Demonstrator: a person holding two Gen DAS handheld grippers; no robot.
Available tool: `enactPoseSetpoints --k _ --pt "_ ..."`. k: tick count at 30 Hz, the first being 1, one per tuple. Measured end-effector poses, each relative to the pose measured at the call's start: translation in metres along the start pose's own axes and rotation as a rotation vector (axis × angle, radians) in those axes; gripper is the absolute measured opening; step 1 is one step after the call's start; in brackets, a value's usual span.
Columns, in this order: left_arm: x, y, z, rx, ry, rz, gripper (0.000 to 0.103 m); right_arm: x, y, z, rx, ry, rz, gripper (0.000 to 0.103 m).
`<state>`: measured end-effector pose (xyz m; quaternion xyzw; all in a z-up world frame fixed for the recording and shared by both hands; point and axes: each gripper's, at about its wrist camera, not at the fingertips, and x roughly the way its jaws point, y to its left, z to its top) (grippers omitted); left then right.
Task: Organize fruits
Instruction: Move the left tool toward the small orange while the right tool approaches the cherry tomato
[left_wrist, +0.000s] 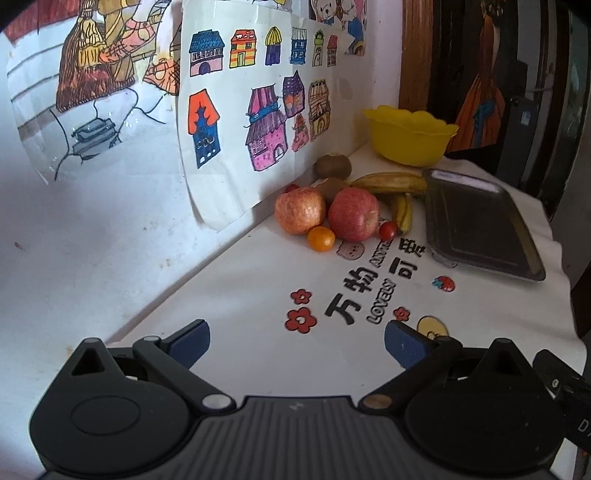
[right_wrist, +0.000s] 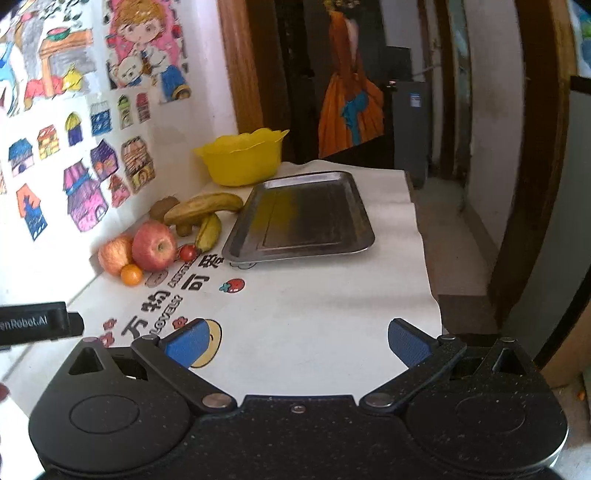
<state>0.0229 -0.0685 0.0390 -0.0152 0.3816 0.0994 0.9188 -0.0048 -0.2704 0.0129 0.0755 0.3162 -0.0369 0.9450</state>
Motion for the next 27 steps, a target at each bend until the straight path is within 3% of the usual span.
enactPoseSetpoints --k 10,15,21,27 --pt "0.012 -0.019 0.007 0.068 0.035 0.059 0.103 -0.014 -0.013 -0.012 0.019 -0.032 0.078 0.102" --pt "0.032 -0.028 0.011 0.066 0.049 0.011 0.103 -0.02 -0.024 -0.008 0.002 -0.044 0.057 0.102" --pt "0.06 -0.029 0.021 0.1 0.013 0.024 0.103 0.01 -0.039 0.011 0.05 0.086 -0.057 0.102" --pt "0.092 -0.022 0.037 0.162 -0.04 -0.015 0.103 0.044 -0.019 0.04 -0.005 0.068 -0.019 0.102"
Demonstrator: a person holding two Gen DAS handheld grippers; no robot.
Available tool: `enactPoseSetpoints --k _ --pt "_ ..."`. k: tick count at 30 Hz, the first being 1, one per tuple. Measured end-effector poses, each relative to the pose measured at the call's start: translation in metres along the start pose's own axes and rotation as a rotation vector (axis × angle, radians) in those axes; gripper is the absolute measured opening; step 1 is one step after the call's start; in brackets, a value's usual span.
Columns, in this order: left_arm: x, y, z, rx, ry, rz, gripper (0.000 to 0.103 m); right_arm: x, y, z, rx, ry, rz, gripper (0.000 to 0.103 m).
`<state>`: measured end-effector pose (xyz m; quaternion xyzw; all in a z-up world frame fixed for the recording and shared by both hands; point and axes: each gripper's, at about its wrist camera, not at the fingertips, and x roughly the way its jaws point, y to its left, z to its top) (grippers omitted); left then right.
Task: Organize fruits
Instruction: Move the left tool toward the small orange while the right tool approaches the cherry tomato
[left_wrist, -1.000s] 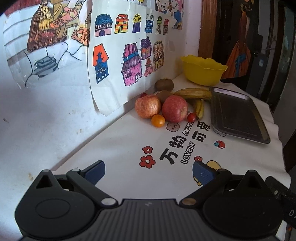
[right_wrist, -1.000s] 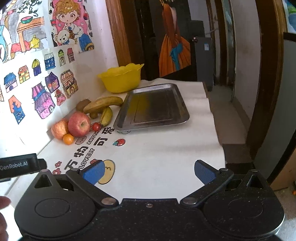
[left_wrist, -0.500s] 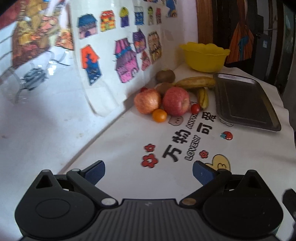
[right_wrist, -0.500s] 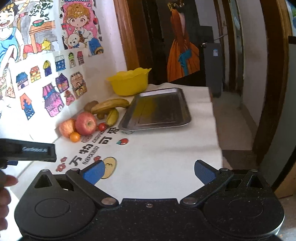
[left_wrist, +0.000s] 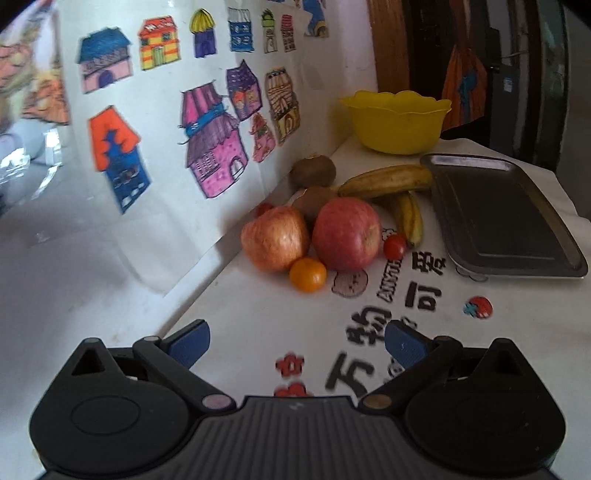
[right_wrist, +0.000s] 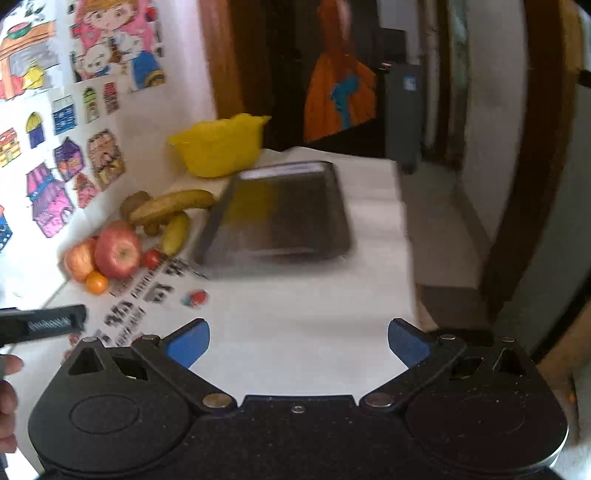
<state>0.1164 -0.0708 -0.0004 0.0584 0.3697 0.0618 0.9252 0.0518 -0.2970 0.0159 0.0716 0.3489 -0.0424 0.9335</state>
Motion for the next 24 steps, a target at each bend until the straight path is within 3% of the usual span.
enactPoseSetpoints --k 5,10,24 --pt "0.032 0.007 0.01 0.066 -0.03 -0.096 0.103 0.034 0.036 0.036 -0.078 -0.003 0.133 0.102" --pt "0.056 0.007 0.016 0.149 -0.03 -0.172 0.103 0.075 0.051 0.074 -0.06 0.013 0.167 0.102" --pt "0.08 0.019 0.018 0.077 0.02 -0.168 0.099 0.153 0.085 0.094 -0.105 0.162 0.4 0.092"
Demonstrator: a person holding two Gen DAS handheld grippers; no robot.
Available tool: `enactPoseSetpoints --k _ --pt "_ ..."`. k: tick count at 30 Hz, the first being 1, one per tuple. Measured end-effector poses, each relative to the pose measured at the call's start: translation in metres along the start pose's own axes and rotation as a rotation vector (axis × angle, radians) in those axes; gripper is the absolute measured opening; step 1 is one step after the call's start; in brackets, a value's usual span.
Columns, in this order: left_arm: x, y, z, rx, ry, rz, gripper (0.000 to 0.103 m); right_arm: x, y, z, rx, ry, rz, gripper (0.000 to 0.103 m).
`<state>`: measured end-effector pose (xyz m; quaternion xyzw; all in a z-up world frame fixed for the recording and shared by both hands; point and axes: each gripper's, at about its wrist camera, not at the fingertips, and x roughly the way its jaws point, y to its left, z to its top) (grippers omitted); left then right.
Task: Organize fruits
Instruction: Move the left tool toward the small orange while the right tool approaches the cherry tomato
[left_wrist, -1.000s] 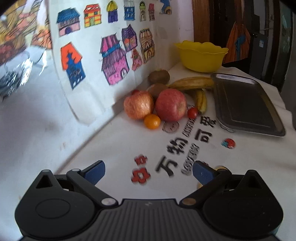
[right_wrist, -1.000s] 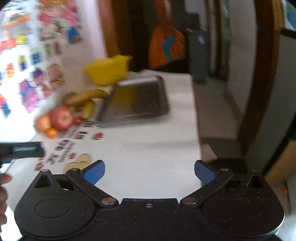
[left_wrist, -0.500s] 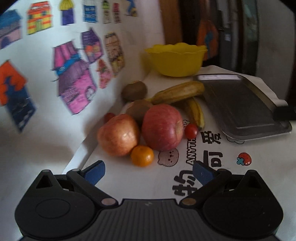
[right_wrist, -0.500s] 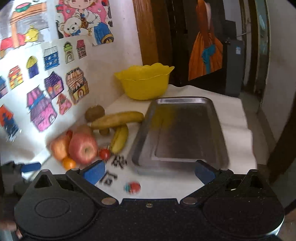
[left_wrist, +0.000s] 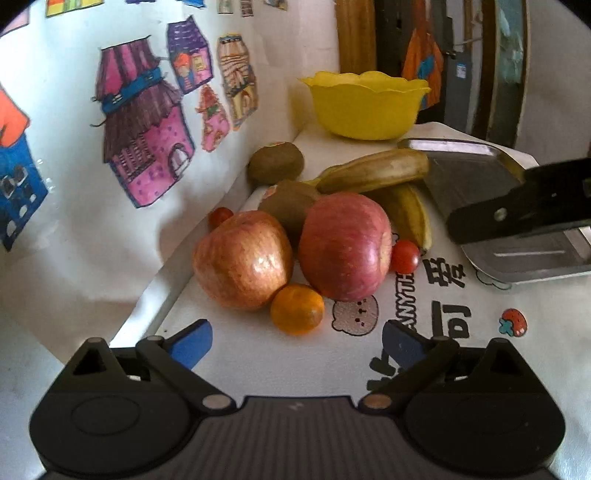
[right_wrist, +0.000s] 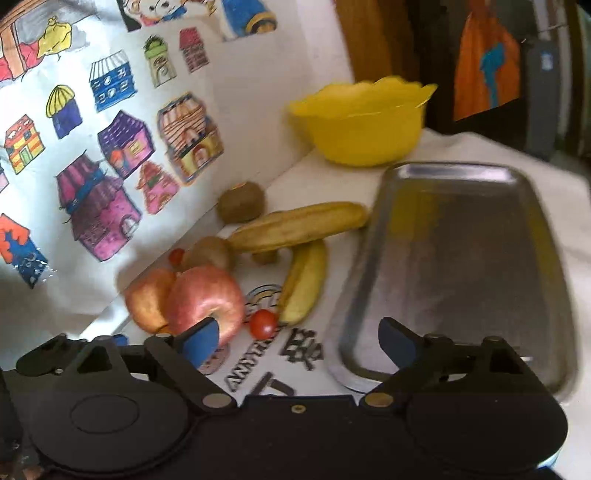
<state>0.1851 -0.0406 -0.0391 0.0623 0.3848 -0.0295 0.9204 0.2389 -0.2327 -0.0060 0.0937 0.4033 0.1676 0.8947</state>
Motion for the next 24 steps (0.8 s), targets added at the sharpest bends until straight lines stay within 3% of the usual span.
enactPoseSetpoints --k 8,11,16,24 --pt "0.004 0.004 0.002 -0.045 0.01 0.014 0.085 0.025 -0.005 0.005 0.065 0.033 0.092 0.066" --pt "0.005 0.005 0.003 -0.069 0.02 0.012 0.081 0.032 -0.005 0.006 0.082 0.055 0.122 0.061" --pt "0.01 0.003 0.006 -0.095 0.035 0.014 0.065 0.041 -0.003 0.006 0.08 0.08 0.133 0.054" --pt "0.016 -0.001 0.011 -0.127 0.027 0.026 0.058 0.05 -0.004 0.005 0.125 0.122 0.119 0.044"
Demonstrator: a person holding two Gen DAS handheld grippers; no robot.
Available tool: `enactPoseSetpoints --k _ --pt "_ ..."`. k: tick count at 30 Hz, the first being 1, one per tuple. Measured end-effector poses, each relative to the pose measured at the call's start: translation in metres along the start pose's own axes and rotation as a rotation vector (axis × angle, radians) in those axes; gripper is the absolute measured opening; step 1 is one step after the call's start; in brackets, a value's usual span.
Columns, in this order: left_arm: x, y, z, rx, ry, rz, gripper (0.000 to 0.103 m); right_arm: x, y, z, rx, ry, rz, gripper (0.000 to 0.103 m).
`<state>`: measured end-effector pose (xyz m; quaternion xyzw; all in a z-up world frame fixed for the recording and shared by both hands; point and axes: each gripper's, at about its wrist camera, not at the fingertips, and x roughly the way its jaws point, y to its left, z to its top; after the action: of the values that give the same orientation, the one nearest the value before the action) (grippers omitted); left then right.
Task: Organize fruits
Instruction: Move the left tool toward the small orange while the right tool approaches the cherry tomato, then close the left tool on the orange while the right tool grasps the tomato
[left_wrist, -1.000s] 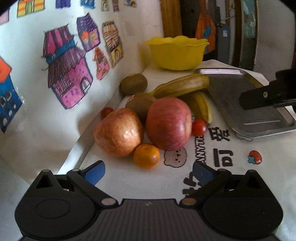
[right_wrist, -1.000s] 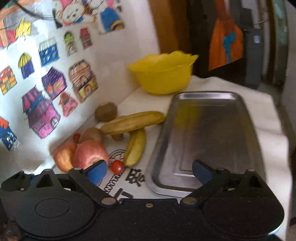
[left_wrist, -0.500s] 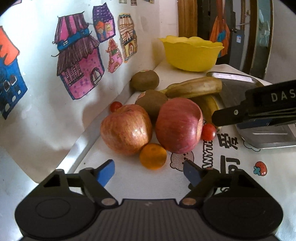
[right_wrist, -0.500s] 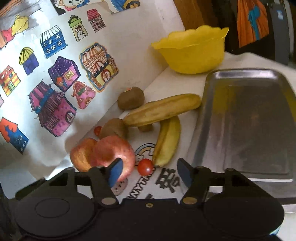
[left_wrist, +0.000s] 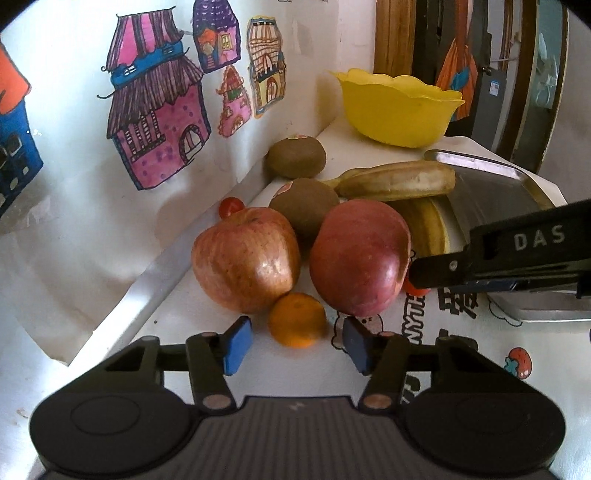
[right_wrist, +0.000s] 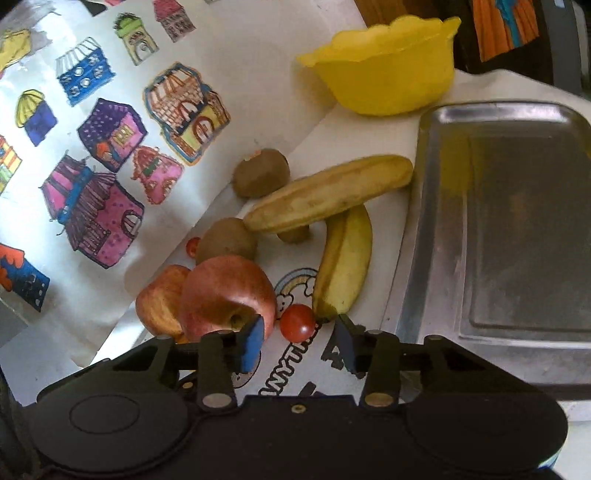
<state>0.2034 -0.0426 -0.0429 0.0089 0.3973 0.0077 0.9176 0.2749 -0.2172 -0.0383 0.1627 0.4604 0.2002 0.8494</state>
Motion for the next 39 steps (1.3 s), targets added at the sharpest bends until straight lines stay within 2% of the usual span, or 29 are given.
enactPoseSetpoints --k 8,15,21,25,28,39 --pt "0.004 -0.004 0.006 -0.015 0.003 0.01 0.055 0.005 -0.004 -0.001 0.076 -0.017 -0.017 0.04" --pt "0.004 -0.001 0.007 -0.039 0.007 0.038 0.042 0.005 -0.001 -0.005 0.099 -0.011 -0.021 0.032" --pt "0.005 -0.005 0.009 -0.059 0.019 0.065 0.04 0.006 0.001 -0.008 0.132 -0.032 -0.032 0.031" --pt "0.005 -0.007 0.01 -0.063 0.021 0.066 0.036 0.005 0.003 -0.012 0.139 -0.06 -0.047 0.031" --pt "0.005 -0.007 0.01 -0.074 0.022 0.07 0.035 0.005 0.003 -0.014 0.142 -0.058 -0.038 0.021" --pt "-0.008 -0.01 0.0 -0.056 0.036 0.021 0.035 -0.006 0.002 -0.023 0.107 -0.034 -0.024 0.021"
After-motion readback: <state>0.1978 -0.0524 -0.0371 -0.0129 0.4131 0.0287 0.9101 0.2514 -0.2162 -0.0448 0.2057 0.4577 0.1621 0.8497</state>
